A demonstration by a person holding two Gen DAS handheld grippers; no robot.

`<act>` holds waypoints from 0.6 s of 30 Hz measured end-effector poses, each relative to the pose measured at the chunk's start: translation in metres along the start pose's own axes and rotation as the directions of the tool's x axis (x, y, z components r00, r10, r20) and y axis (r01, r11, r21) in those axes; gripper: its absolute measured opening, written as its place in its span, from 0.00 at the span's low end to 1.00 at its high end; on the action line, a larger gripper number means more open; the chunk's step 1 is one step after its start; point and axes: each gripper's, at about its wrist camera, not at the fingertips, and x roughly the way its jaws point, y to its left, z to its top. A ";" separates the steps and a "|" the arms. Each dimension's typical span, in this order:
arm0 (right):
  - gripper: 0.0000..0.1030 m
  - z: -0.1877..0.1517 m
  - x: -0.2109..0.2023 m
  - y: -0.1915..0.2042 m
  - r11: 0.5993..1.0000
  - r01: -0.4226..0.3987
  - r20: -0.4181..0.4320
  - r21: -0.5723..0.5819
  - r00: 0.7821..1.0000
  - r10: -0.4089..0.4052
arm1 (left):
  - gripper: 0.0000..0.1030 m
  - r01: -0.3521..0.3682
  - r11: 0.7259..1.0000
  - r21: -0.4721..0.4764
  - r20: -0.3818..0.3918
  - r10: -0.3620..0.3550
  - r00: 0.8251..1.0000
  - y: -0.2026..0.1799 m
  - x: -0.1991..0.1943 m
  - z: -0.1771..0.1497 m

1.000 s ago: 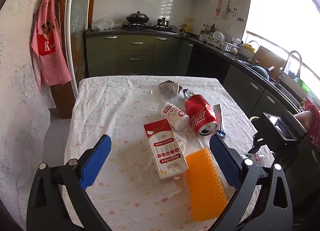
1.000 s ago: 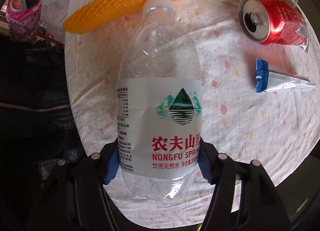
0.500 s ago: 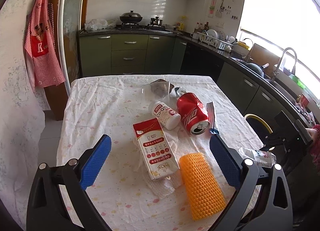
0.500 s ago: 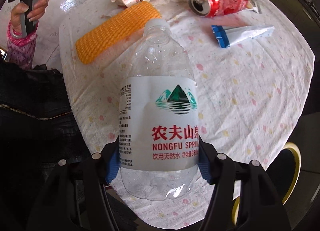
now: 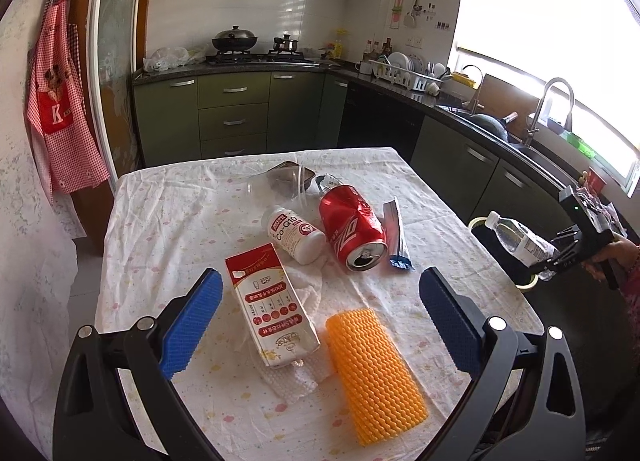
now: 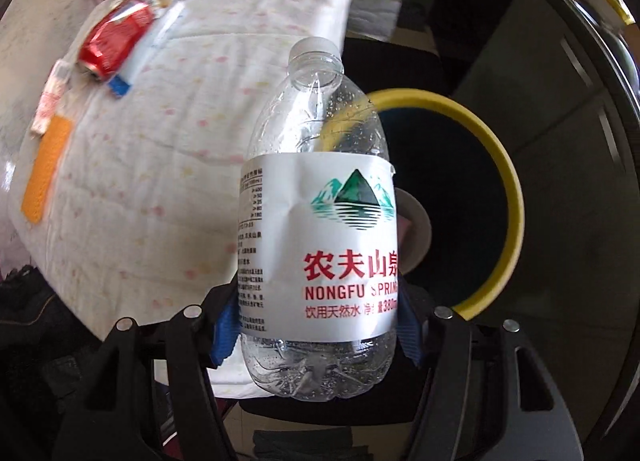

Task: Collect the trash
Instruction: 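Carry the water bottle over the bin and open the right gripper, then grasp the red-and-white milk carton with the left gripper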

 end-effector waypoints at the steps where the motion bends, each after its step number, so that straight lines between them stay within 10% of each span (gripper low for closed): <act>1: 0.59 0.001 0.006 -0.011 0.999 0.011 -0.015 0.034 1.000 -0.011 | 0.94 0.003 1.000 0.005 -0.003 -0.003 1.000 -0.003 0.001 0.000; 8: 0.61 0.016 0.057 -0.063 0.979 0.096 -0.092 0.178 0.992 -0.080 | 0.94 0.015 0.999 0.029 -0.025 -0.015 1.000 -0.012 0.007 -0.002; 18: 0.75 0.007 0.027 -0.060 0.953 0.055 0.068 0.297 0.995 -0.079 | 0.94 0.050 0.998 0.048 -0.062 -0.047 0.997 -0.021 0.019 -0.007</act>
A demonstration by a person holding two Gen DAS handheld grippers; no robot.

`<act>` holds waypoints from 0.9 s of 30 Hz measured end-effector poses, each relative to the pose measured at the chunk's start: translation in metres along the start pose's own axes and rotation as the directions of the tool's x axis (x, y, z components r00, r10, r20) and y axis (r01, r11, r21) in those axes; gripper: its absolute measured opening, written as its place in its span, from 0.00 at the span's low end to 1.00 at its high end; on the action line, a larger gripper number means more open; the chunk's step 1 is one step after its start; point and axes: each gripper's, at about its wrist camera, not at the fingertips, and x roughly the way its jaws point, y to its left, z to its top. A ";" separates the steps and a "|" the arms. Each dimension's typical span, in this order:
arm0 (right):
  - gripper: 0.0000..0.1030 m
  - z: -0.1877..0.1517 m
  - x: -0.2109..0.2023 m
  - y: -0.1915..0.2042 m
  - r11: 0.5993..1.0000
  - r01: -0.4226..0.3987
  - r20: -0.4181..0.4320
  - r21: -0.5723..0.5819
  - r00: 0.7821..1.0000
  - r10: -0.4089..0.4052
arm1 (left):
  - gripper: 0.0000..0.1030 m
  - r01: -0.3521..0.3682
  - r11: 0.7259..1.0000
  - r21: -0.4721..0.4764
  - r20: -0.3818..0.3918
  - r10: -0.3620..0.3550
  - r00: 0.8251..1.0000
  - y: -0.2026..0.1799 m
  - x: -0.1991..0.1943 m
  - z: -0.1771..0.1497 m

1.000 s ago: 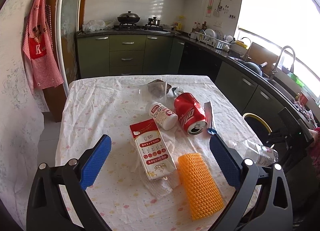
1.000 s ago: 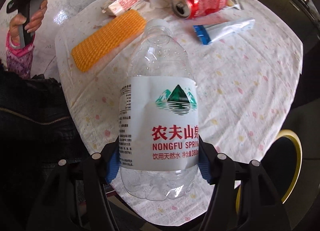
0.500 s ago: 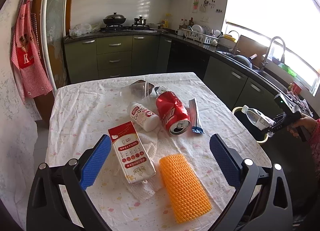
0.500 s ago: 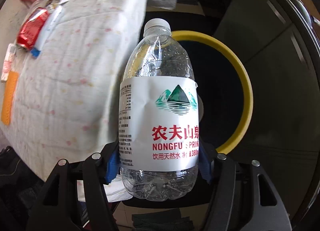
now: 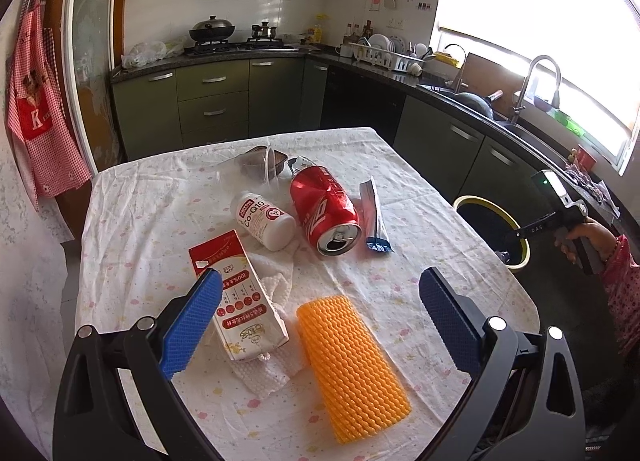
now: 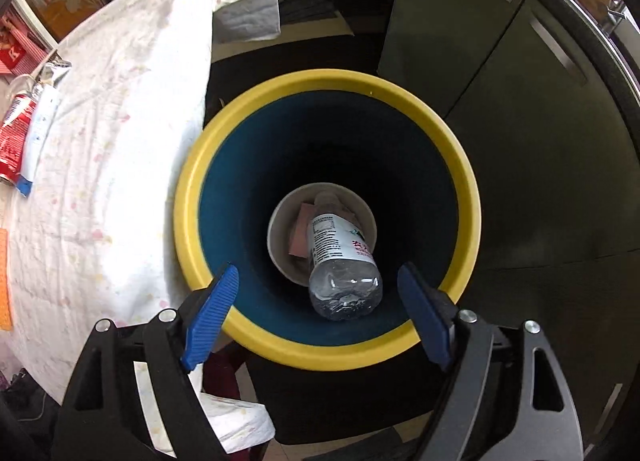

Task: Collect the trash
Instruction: 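Grasp the red-and-white milk carton with the left gripper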

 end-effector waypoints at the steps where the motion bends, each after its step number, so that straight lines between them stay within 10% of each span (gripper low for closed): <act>1: 0.75 -0.006 -0.007 0.002 1.000 -0.012 0.021 0.007 1.000 0.012 | 0.94 0.004 1.000 0.003 -0.006 -0.004 1.000 -0.002 0.002 -0.001; 10: 0.75 -0.056 -0.040 0.040 0.991 -0.132 0.177 -0.013 0.975 0.132 | 0.94 0.002 0.999 0.034 -0.118 0.002 0.993 -0.014 0.026 -0.023; 27: 0.76 -0.066 -0.052 0.088 0.978 -0.184 0.222 -0.093 0.954 0.201 | 0.87 -0.254 0.947 -0.198 -0.243 0.204 0.948 0.060 0.089 -0.018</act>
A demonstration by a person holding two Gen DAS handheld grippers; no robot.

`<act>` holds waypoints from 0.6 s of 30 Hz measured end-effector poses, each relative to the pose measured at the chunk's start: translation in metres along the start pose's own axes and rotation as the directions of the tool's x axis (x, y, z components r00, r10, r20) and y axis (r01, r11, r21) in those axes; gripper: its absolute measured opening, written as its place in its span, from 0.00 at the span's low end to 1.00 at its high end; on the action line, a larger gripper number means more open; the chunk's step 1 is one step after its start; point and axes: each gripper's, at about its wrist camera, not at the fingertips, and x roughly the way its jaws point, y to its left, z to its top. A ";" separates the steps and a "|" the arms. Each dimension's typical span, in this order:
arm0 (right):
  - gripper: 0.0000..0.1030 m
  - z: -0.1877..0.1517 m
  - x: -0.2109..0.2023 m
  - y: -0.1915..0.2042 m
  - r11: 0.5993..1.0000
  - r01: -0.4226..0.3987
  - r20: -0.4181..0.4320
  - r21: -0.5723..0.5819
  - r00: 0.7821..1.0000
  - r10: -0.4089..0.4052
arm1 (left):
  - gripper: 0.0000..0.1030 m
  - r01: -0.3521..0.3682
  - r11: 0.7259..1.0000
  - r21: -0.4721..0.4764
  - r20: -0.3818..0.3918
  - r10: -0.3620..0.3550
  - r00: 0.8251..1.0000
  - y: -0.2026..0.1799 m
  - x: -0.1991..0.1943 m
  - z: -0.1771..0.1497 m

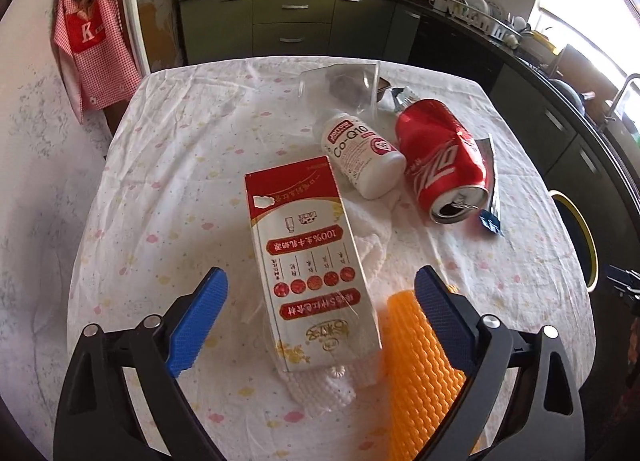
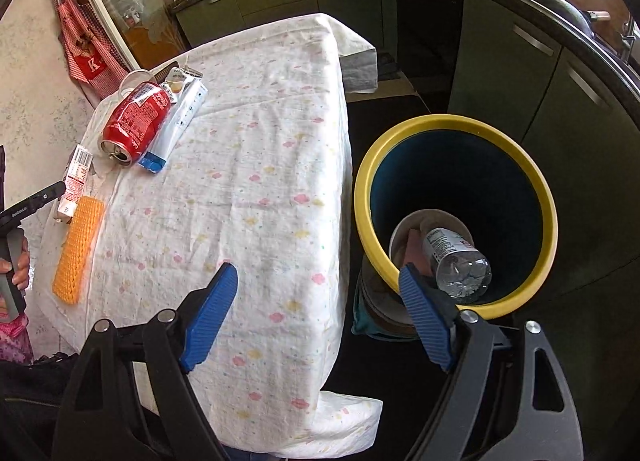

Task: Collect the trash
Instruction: 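Grasp the red-and-white milk carton with the left gripper, then carry the milk carton over the bin and open the left gripper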

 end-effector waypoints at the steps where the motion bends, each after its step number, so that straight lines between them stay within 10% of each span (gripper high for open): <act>1: 0.76 0.000 0.000 0.001 1.000 -0.001 -0.001 0.000 1.000 0.001 | 0.85 -0.006 1.000 -0.015 -0.001 0.006 1.000 0.002 0.004 0.001; 18: 0.76 0.000 0.004 -0.004 0.999 -0.004 0.008 0.032 1.000 0.004 | 0.52 -0.054 0.998 0.007 0.029 0.054 0.998 0.000 0.014 0.011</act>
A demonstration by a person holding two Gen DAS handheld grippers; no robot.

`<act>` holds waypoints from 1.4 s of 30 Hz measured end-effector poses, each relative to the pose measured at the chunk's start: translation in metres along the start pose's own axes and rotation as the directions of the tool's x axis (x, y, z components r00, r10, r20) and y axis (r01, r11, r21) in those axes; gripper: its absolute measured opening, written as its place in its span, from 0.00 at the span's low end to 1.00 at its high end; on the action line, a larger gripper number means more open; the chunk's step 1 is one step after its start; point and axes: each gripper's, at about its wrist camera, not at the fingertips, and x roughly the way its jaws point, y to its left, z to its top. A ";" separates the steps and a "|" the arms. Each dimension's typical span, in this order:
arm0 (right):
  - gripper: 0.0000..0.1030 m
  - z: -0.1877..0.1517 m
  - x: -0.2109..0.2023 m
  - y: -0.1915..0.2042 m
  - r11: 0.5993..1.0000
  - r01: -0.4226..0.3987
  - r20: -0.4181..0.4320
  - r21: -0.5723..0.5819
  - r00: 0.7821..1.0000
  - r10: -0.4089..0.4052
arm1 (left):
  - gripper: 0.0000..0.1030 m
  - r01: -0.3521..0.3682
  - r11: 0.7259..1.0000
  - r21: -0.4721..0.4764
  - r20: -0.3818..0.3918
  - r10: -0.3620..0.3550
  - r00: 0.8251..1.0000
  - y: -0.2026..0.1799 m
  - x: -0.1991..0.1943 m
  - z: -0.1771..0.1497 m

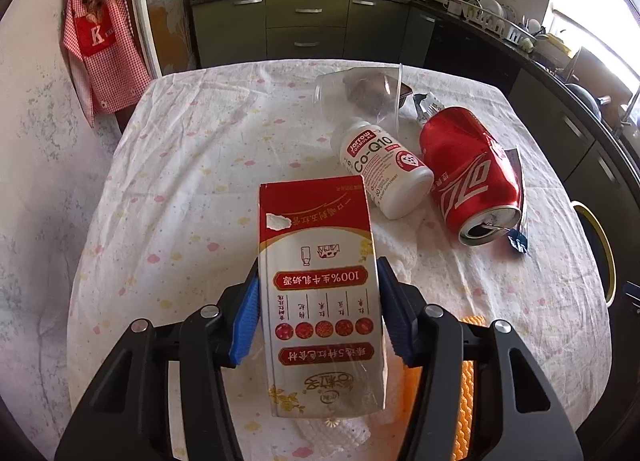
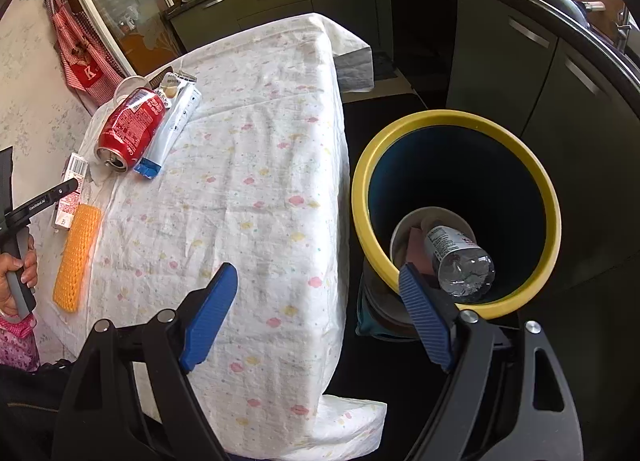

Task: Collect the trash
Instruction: 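Carry the milk carton over the bin and open the left gripper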

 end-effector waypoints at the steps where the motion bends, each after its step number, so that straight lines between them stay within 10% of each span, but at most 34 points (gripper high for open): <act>1: 0.76 0.000 0.000 -0.001 1.000 0.000 0.004 0.003 1.000 0.000 | 0.52 -0.003 1.000 0.003 0.008 0.003 1.000 -0.001 -0.005 0.000; 15: 0.76 -0.010 -0.018 -0.040 0.992 0.043 0.076 0.121 0.996 -0.053 | 0.51 0.159 0.958 0.239 0.155 -0.199 0.968 -0.086 -0.098 0.021; 26: 0.76 -0.025 -0.049 -0.088 0.963 0.148 0.162 0.223 0.969 -0.187 | 0.51 0.402 0.756 0.516 -0.028 -0.454 0.891 -0.266 -0.089 0.040; 34: 0.76 -0.041 -0.054 -0.111 0.950 0.126 0.186 0.286 0.965 -0.184 | 0.51 0.489 0.603 0.631 -0.201 -0.481 0.853 -0.404 -0.041 0.033; 42: 0.76 -0.049 -0.054 -0.122 0.938 0.144 0.172 0.316 0.963 -0.206 | 0.62 0.460 0.594 0.661 -0.233 -0.420 0.877 -0.477 0.019 0.034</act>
